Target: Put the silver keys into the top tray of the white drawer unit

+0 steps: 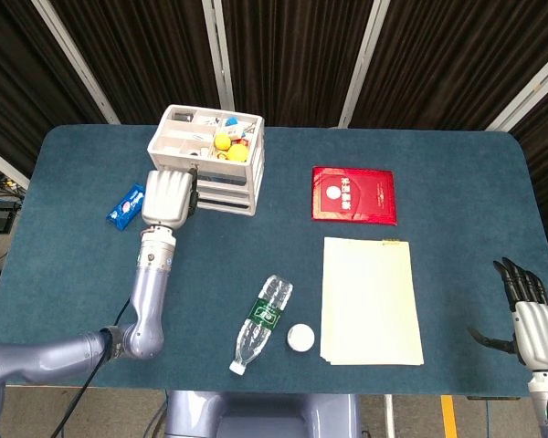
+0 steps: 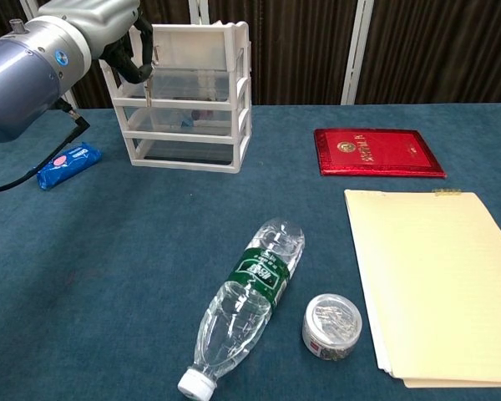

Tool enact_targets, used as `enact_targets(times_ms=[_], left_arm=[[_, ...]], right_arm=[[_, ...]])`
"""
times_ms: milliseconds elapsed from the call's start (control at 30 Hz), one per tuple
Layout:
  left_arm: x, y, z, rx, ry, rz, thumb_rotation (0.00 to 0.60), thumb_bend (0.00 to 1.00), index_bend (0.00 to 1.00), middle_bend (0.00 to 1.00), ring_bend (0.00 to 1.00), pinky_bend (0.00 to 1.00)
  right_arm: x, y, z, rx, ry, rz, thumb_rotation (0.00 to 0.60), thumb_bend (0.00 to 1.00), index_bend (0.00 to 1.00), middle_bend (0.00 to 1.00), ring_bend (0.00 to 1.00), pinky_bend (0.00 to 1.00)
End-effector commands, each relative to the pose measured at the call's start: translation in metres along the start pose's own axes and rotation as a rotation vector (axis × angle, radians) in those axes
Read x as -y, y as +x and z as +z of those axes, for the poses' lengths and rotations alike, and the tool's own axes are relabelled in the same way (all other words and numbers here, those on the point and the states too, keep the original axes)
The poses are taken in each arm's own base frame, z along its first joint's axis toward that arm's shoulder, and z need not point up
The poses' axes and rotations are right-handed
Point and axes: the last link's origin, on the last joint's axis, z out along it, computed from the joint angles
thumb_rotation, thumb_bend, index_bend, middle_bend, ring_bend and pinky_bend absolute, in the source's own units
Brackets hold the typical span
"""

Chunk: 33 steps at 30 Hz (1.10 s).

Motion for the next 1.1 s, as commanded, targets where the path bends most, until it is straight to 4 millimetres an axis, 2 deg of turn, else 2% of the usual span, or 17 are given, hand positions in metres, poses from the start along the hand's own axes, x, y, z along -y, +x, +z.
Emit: enact_targets(times_ms=[33, 200, 800, 1100], left_arm=[[0.002, 0.002, 0.005, -0.010, 0.008, 0.012, 0.600, 0.47, 0.57, 0.97, 0.88, 0.76], [0.005, 0.001, 0.011, -0.009, 0.036, 0.011, 0.600, 0.47, 0.57, 0.97, 0.88, 0.76], [-0.002, -0.008, 0.019, -0.045, 0.010, 0.013, 0.600, 0.46, 0.58, 0.97, 0.88, 0.76], [0.005, -0.009, 0.020, -0.057, 0.000, 0.029, 0.600, 0.46, 0.58, 0.97, 0.88, 0.76]], right_arm=[[0.000, 0.000, 0.000, -0.001, 0.001, 0.000, 0.600, 0.00, 0.00, 0.00, 0.00, 0.00], [0.000, 0.001, 0.000, -0.003, 0.001, 0.001, 0.600, 0.00, 0.00, 0.00, 0.00, 0.00], [0.000, 0.001, -0.001, -0.005, 0.001, 0.006, 0.600, 0.00, 0.00, 0.00, 0.00, 0.00], [0.000, 0.002, -0.001, -0.008, 0.001, 0.009, 0.600, 0.00, 0.00, 0.00, 0.00, 0.00]])
